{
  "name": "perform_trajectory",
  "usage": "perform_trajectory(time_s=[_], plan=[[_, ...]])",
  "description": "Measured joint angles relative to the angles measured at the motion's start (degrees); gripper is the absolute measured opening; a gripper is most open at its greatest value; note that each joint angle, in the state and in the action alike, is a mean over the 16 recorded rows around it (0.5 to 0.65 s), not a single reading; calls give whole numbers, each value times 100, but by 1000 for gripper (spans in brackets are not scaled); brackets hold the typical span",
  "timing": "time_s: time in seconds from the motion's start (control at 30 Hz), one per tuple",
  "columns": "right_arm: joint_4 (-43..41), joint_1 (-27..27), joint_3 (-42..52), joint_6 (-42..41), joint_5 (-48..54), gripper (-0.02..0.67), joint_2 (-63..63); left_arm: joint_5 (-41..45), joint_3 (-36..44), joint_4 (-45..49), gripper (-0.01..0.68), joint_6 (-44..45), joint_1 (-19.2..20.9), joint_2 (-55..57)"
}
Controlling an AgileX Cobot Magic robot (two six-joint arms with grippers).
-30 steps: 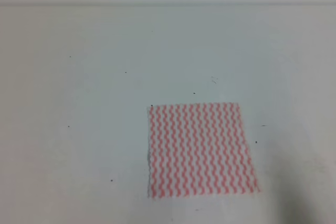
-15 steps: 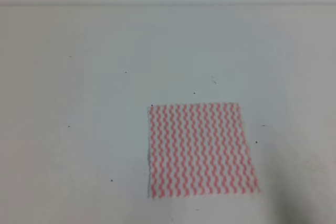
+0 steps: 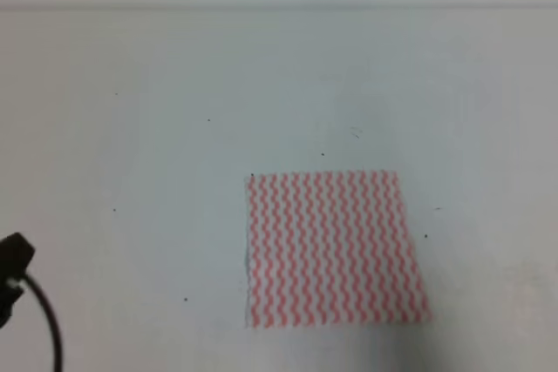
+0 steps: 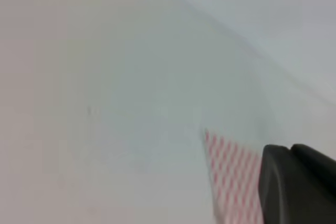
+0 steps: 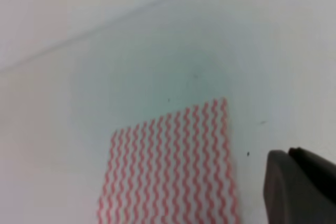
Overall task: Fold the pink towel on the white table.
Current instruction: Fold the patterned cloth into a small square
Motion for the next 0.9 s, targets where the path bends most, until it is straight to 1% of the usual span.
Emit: perform_trajectory(time_s=[0.17,0.27,0.37,0.47,0.6,0.73,0.9], plan=[[-359,0,-502,0,780,-18,666,762,-653,4,-4,491,-1,1092],[-458,1,-674,4,1124,-18,923,1061,-932,-114,-4,926,-6,1659],[-463,0,-740,9,1313,-18,1086,1169,-1092,-394,-4,1437,-62,2089],[-380,-1,-757,-10,1413,-18,1218,1103,-1177,-754,-4,1893,-190,2417],[-93,5,-758,-157,1471,-18,1402,871,-1226,-1284,-4,2498,-503,2758],[315,72,-759,-379,1460,-18,1628,532,-1228,-1722,-4,2936,-924,2970],[850,420,-761,-616,1290,-18,1943,131,-1228,-2029,-4,3167,-1453,3140]])
